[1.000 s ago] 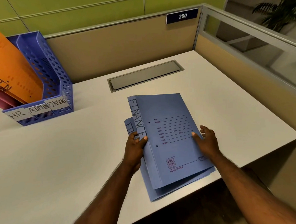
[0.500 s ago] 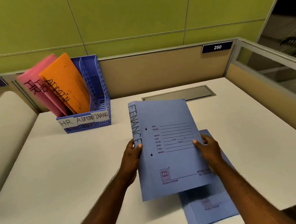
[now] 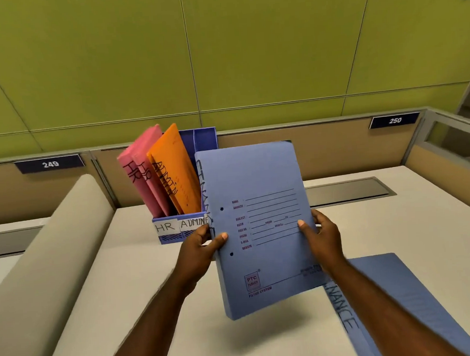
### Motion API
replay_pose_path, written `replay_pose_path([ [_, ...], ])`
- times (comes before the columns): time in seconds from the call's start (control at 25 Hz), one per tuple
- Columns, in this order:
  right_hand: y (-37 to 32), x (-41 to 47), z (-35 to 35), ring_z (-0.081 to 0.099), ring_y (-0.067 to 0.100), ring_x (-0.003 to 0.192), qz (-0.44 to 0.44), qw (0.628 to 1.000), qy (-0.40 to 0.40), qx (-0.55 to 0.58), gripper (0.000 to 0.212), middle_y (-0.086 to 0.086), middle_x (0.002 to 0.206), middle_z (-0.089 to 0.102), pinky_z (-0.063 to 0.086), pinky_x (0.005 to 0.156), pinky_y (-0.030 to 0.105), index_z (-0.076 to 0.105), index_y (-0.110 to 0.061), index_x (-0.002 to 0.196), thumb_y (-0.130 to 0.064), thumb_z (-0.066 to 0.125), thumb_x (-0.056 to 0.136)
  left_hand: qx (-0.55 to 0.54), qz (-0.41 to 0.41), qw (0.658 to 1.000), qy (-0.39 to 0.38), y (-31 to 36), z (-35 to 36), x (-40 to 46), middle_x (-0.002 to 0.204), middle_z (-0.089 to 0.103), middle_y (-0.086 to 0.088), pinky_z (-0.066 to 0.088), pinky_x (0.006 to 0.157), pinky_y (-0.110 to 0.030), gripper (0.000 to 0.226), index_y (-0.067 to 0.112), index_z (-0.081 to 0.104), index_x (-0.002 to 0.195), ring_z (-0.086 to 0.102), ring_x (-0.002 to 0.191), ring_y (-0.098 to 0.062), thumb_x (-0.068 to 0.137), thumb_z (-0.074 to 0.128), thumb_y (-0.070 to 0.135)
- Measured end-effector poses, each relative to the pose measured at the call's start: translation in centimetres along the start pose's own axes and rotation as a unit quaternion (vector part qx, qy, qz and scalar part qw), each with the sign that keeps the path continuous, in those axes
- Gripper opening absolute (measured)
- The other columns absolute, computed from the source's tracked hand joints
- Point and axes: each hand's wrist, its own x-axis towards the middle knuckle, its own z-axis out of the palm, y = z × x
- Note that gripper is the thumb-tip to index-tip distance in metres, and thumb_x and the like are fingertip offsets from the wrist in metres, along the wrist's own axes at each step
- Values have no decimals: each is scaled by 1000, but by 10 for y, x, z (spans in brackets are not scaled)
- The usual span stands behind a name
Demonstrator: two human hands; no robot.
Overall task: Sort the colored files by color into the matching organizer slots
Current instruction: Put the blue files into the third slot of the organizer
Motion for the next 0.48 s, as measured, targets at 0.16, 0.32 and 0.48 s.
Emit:
replay_pose_path([
  [0.16, -46, 23, 42, 54, 22, 118, -23, 999, -23, 4, 50, 3, 131, 55, 47, 97, 35, 48, -10, 136, -22, 63, 91, -33, 16, 999, 16, 19, -43, 10, 123, 65, 1, 61, 76, -41, 41, 24, 55, 125, 64, 108, -24, 86, 67, 21],
  [0.32, -92, 49, 78, 42, 23, 133, -52, 997, -58, 11, 65, 7, 146, 42, 37, 111, 42, 35, -12, 146, -28, 64, 90, -35, 67, 995, 68, 37, -73, 17, 116, 68, 2, 60, 65, -30, 37, 27, 57, 119, 70, 95, -20, 85, 68, 22],
  [0.48, -131, 81, 109, 43, 22, 131, -100, 991, -91, -2, 67, 8, 145, 41, 38, 111, 41, 34, -13, 146, -28, 65, 89, -27, 112, 986, 118, 56, -92, 26, 113, 68, 7, 60, 65, -30, 34, 34, 56, 110, 71, 92, -18, 79, 69, 27],
])
